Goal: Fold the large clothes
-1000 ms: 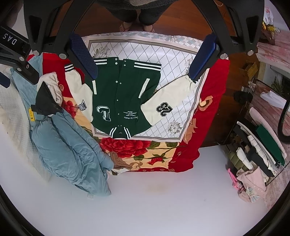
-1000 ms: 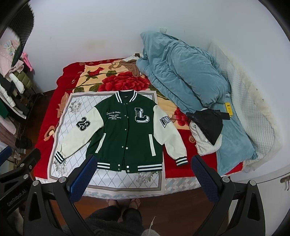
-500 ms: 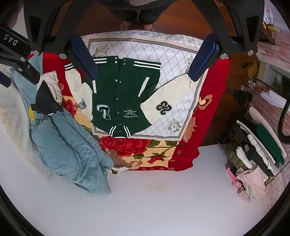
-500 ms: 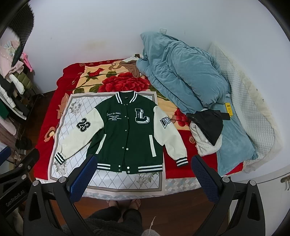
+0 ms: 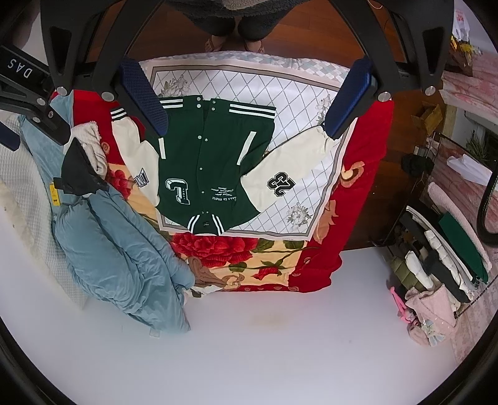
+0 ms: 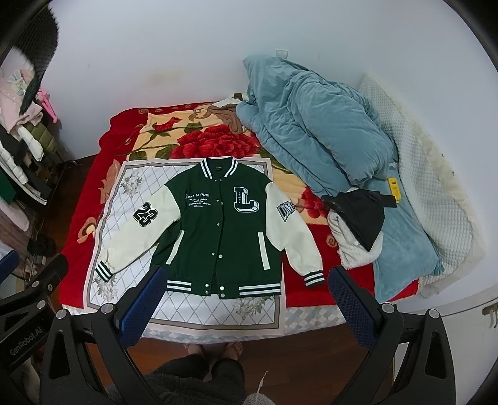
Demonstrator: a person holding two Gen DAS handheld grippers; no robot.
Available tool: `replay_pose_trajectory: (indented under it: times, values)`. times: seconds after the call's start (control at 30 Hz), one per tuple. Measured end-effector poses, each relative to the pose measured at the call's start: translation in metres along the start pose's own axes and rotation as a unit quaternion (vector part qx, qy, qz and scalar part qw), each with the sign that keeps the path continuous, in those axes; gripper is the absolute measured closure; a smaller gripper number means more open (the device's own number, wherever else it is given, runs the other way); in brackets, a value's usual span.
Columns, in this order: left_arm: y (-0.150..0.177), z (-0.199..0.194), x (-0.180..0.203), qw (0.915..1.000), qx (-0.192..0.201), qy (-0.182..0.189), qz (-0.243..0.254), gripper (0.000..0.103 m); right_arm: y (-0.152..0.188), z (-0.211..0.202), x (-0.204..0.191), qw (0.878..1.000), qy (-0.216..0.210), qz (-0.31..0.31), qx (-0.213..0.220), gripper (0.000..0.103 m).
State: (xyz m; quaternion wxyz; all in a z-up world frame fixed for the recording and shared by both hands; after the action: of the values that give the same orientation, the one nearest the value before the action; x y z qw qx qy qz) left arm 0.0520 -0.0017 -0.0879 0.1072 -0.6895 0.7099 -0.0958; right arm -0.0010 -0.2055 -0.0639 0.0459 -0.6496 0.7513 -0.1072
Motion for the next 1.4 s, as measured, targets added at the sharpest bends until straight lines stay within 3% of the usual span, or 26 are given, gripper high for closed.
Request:
replay_pose_trajectory:
  times: [1.07, 1.27, 1.3, 1.4]
  values:
    - [0.002, -0.001, 0.0, 1.0, 0.002, 0.002, 0.002, 0.0, -0.005, -0.004, -0.008, 1.0, 0.0, -0.001, 0.0, 0.0]
    - [-0.026, -0.001, -0.007, 1.0, 0.0, 0.008, 0.003, 0.0, -0.009, -0.002, -0.01, 1.0, 0.0, 0.01, -0.004, 0.0]
    - [-0.032, 0.002, -0.009, 1.0, 0.004, 0.007, 0.003, 0.0, -0.009, 0.005, -0.026, 1.0, -0.001, 0.017, -0.006, 0.0]
    - [-0.055, 0.023, -0.013, 0.9995, 0.029, -0.008, 0.006, 0.0, -0.018, 0.024, -0.021, 0.999, -0.01, 0.04, -0.003, 0.0]
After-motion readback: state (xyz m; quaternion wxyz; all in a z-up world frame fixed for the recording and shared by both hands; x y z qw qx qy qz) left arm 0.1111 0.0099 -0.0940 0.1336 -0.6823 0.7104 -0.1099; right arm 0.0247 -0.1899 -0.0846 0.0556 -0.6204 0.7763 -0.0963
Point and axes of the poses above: each gripper's, at about its wrist camera, not at the fingertips, and z roughly the way its jaws point, x to its right, y to its underside, the point moved 10 cm from there along z, roughly the way its jaws point, and after that the axes turned 15 degrees about -x, right-handed, at the moved point
